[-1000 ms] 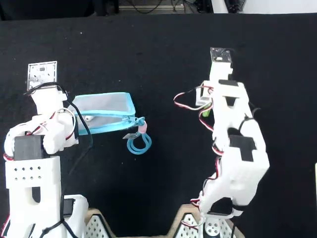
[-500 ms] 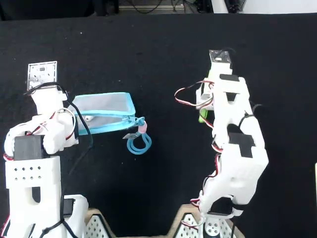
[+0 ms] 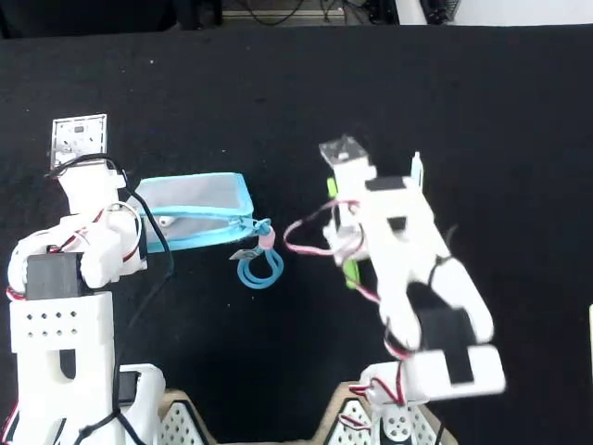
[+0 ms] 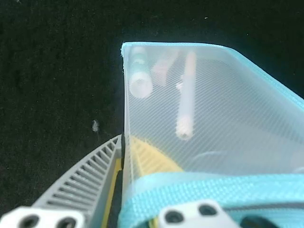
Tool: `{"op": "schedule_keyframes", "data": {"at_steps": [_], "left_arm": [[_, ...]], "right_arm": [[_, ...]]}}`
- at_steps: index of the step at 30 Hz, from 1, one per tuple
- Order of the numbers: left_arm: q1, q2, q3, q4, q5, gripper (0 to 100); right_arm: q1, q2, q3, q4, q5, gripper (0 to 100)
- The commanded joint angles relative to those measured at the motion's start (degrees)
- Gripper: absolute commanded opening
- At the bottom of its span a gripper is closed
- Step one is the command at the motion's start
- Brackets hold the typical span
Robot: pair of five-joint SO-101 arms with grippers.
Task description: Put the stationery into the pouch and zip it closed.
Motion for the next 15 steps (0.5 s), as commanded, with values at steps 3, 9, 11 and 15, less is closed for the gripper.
{"op": "schedule_keyframes", "data": {"at_steps": [3,9,11,15], "left_arm": [[-0.2,0.1,0.0,-0.4,0.6,3],[-0.6,0.1,0.0,-0.4,0.6,3],[-0.7,0.1,0.0,-0.4,0.6,3],[-0.7,0.1,0.0,-0.4,0.6,3]], "right_arm": [[5.1,-11.9,5.5,3.2,6.4,1.3],[4.7,-13.5,-1.2,12.9,6.6,17.3],[3.9,-13.5,-4.4,15.5,6.7,20.8],[0.8,-13.5,-10.3,16.4,6.1,19.4]]}}
